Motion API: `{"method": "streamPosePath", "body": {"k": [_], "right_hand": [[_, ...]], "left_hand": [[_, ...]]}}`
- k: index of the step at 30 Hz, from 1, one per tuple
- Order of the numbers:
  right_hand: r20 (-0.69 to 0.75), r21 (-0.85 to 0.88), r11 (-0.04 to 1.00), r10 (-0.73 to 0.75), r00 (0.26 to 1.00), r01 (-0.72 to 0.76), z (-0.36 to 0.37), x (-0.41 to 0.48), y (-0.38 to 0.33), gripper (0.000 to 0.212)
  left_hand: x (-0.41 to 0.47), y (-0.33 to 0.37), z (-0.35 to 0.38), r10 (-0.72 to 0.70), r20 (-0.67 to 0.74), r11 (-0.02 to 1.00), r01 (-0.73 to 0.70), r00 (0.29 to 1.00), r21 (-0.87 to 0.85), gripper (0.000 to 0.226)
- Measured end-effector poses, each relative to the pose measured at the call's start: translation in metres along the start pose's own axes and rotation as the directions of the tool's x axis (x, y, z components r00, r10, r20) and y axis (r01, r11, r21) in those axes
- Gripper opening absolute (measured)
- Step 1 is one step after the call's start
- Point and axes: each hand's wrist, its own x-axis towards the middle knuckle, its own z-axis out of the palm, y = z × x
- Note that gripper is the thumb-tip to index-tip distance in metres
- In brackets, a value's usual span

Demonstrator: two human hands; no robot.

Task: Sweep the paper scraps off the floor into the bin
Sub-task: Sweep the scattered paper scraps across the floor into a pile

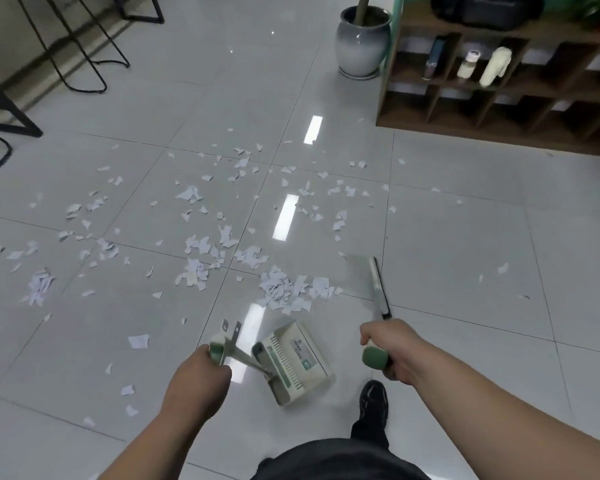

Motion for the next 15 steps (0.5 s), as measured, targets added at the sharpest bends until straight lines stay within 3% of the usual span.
{"method": "streamPosePath", "body": {"k": [7,12,15], "right_hand": [[0.299,0.032,0.993,0.103,0.949,-0.117,0.044,0.012,-0.045,0.011],[0.400,0.152,0.970,0.115,0.909,-0.189,0.057,0.036,-0.082,0.029],[0.451,0.252,0.927,0.141,0.881,-0.277,0.029,0.057,-0.100,0.025]], "left_hand": [[-0.006,0.042,0.014,-0.143,-0.035,0.989,0.142,0.989,-0.031,0.021],[-0.014,0.057,0.022,-0.196,-0.063,0.981,0.194,0.979,-0.027,0.022],[-0.017,0.072,0.030,-0.217,-0.079,0.976,0.215,0.973,-0.028,0.019]]}}
